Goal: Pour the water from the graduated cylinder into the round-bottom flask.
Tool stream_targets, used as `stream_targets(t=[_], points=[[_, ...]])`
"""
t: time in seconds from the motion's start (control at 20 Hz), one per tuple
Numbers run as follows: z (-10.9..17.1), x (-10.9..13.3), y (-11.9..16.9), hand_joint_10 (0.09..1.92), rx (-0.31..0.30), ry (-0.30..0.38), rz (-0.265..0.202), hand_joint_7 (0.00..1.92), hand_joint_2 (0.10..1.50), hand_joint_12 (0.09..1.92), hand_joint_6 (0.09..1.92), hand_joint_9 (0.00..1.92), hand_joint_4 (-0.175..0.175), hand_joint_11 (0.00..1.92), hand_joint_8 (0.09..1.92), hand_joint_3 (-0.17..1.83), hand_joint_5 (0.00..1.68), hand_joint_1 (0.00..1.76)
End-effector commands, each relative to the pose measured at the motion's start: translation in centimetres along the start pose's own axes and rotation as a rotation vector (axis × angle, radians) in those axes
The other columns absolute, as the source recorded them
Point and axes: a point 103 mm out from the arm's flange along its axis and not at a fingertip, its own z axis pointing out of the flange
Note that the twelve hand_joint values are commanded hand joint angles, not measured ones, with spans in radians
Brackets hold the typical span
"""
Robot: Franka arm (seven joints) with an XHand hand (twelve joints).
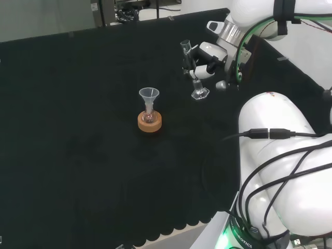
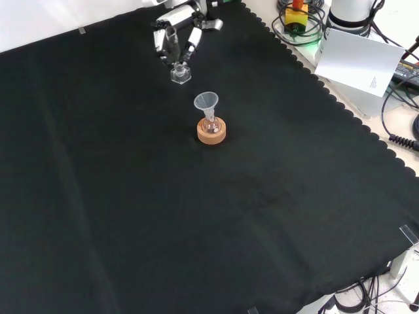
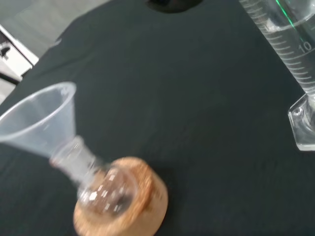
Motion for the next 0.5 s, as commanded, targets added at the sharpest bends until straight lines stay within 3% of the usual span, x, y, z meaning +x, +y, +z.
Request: stream_targets(t=[0.05,0.5], points=[[0.3,2.5,-4.1,0.09,0.117,-0.081,-0.009,1.1,1.07,0.75,0.88,1.44,-0.175,1.21,0.85,0.0,1.06,1.28],[0.5,5.3,-6.0,0.09,0.328,-0.202,-0.004,1.1,1.07,0.75,0.87,1.45,-0.175,1.21,0.85,0.0,1.06,1.28]])
